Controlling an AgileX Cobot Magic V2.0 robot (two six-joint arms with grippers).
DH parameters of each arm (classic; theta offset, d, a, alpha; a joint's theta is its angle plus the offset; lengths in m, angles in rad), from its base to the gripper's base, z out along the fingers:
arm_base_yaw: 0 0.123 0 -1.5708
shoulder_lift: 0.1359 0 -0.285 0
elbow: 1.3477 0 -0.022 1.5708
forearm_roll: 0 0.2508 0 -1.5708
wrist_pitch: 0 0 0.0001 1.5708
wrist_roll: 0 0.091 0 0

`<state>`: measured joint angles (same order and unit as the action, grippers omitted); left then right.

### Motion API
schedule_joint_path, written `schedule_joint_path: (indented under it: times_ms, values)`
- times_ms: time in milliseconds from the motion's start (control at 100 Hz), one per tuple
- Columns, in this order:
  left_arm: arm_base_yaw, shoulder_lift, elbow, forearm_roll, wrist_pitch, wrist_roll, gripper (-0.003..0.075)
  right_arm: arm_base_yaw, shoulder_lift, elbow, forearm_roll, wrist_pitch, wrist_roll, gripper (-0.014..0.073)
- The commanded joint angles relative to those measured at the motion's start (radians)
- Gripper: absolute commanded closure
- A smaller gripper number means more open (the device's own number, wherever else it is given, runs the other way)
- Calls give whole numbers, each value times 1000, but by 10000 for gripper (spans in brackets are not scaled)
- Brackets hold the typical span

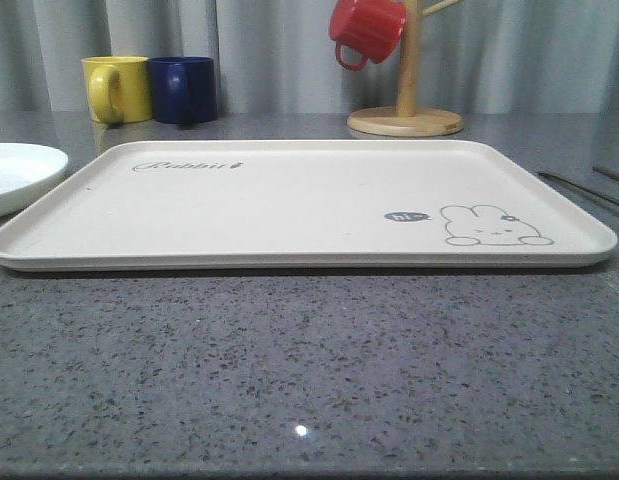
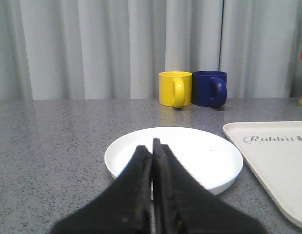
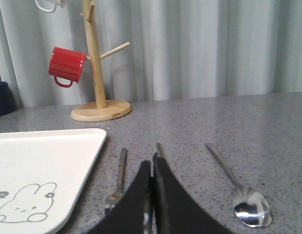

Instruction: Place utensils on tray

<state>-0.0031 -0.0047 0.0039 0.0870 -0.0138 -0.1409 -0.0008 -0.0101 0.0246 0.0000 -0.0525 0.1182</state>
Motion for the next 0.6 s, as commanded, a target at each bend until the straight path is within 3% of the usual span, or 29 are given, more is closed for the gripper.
schedule_joint_path:
  times_ms: [0, 340, 590]
  values:
    - [2, -33, 28, -3, -79, -7, 739, -6, -18, 3, 0, -84, -8, 662]
    - [2, -33, 8, -8, -62, -7, 739, -6, -18, 3, 0, -84, -8, 662]
    - [2, 20, -164, -146, 123, -7, 739, -6, -18, 3, 0, -84, -8, 662]
